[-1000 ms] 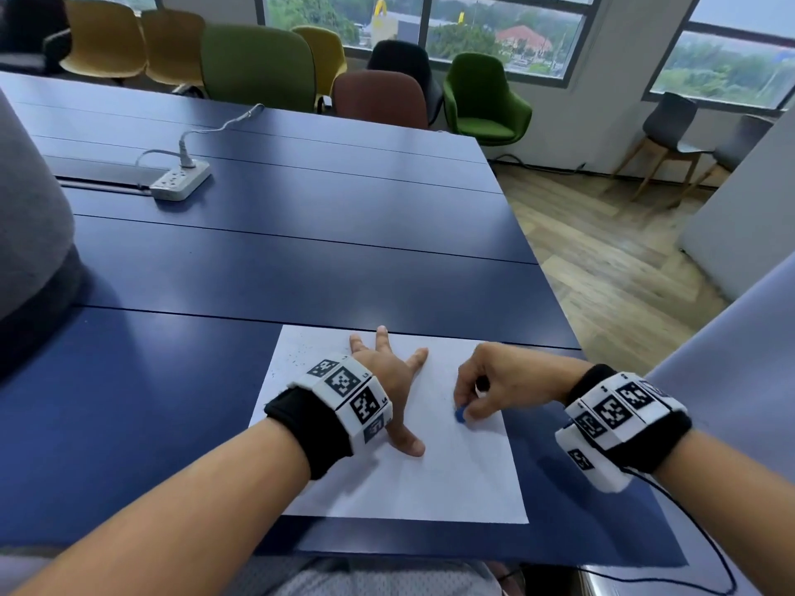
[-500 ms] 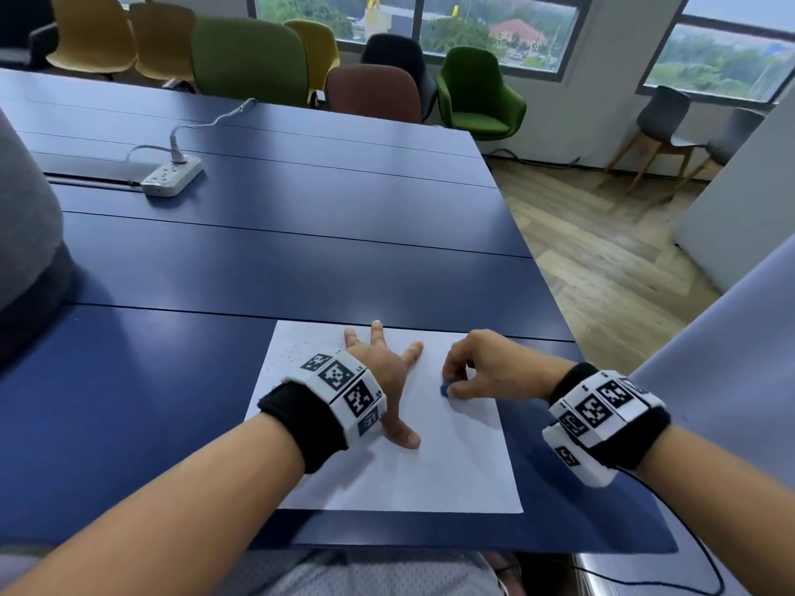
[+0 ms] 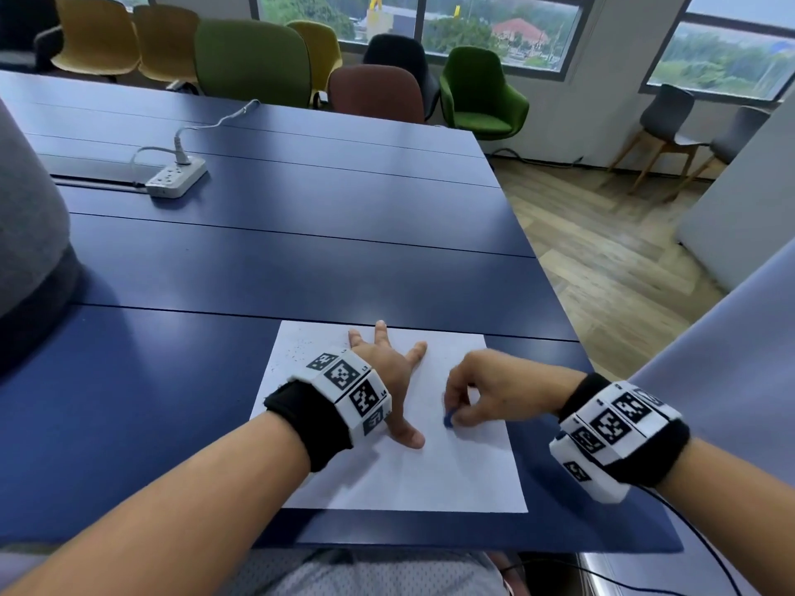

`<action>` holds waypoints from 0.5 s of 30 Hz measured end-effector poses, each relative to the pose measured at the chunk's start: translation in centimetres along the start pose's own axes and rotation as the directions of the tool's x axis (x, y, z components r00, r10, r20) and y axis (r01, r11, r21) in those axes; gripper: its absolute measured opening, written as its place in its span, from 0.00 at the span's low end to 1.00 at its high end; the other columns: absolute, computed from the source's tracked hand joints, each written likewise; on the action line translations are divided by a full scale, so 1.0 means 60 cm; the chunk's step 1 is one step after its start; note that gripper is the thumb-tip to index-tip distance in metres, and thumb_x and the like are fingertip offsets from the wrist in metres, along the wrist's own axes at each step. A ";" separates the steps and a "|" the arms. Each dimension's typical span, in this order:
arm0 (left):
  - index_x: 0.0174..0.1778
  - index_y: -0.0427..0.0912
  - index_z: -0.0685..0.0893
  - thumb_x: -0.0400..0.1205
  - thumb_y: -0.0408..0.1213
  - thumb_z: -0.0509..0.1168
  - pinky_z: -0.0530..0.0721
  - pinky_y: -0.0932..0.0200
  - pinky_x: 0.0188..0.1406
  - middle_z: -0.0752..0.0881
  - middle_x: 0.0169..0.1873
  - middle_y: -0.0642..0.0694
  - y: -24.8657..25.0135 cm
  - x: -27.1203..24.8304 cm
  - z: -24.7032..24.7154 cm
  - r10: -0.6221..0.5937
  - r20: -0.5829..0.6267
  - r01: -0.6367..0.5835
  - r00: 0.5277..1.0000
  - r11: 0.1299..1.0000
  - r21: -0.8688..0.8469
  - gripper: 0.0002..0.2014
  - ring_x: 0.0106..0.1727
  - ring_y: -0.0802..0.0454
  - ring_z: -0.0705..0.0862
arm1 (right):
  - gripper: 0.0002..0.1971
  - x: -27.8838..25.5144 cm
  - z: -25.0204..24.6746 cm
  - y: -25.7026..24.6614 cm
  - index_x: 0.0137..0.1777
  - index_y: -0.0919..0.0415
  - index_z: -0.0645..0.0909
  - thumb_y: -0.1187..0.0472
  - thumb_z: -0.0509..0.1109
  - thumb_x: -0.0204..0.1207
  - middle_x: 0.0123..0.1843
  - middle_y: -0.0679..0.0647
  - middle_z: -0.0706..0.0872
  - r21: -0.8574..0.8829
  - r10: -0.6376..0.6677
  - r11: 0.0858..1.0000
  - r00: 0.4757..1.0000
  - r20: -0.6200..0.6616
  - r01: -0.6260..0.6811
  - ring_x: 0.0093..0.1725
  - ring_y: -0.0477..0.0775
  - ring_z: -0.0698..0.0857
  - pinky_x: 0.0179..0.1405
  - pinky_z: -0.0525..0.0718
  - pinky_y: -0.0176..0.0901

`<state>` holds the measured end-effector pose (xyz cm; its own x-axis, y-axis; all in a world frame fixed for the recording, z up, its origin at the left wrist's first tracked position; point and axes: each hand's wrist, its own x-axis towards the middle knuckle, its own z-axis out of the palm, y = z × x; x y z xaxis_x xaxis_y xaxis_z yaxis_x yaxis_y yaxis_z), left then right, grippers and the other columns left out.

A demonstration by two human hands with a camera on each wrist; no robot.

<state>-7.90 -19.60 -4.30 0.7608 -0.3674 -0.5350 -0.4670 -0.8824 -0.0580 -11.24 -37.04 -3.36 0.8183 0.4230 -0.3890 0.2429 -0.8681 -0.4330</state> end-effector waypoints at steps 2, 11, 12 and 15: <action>0.85 0.61 0.33 0.61 0.72 0.75 0.66 0.30 0.75 0.34 0.84 0.31 0.000 0.000 0.001 0.001 -0.002 -0.001 1.000 1.000 0.000 0.68 0.82 0.19 0.45 | 0.05 0.003 0.000 0.006 0.44 0.57 0.89 0.57 0.77 0.71 0.40 0.48 0.89 0.012 0.018 1.000 0.993 -0.119 -0.017 0.40 0.47 0.85 0.46 0.85 0.42; 0.85 0.60 0.33 0.62 0.72 0.75 0.66 0.30 0.75 0.34 0.84 0.31 0.000 -0.001 -0.001 0.001 0.009 -0.001 1.000 1.000 0.007 0.68 0.82 0.19 0.45 | 0.06 -0.003 0.001 0.005 0.45 0.57 0.89 0.56 0.77 0.71 0.41 0.48 0.90 0.008 0.027 1.000 0.994 -0.103 -0.027 0.41 0.46 0.85 0.49 0.85 0.45; 0.85 0.60 0.33 0.62 0.72 0.75 0.66 0.30 0.75 0.34 0.84 0.31 0.000 -0.001 -0.001 0.000 0.007 0.000 1.000 1.000 0.006 0.68 0.82 0.19 0.45 | 0.05 -0.007 0.005 0.004 0.44 0.56 0.89 0.57 0.77 0.70 0.41 0.48 0.90 0.021 0.010 1.000 0.998 -0.068 -0.009 0.40 0.45 0.85 0.48 0.85 0.43; 0.85 0.59 0.33 0.63 0.71 0.74 0.65 0.31 0.75 0.34 0.83 0.30 -0.001 -0.005 -0.004 -0.003 0.011 0.003 1.000 1.000 0.011 0.67 0.82 0.19 0.45 | 0.04 -0.017 0.012 -0.010 0.43 0.55 0.88 0.58 0.77 0.70 0.40 0.48 0.89 0.020 -0.038 0.999 0.992 0.118 0.036 0.36 0.42 0.83 0.43 0.83 0.37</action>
<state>-7.98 -19.54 -3.93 0.7571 -0.3611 -0.5444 -0.4693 -0.8804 -0.0688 -12.58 -36.76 -3.26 0.7416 0.4831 -0.4655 0.2617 -0.8472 -0.4624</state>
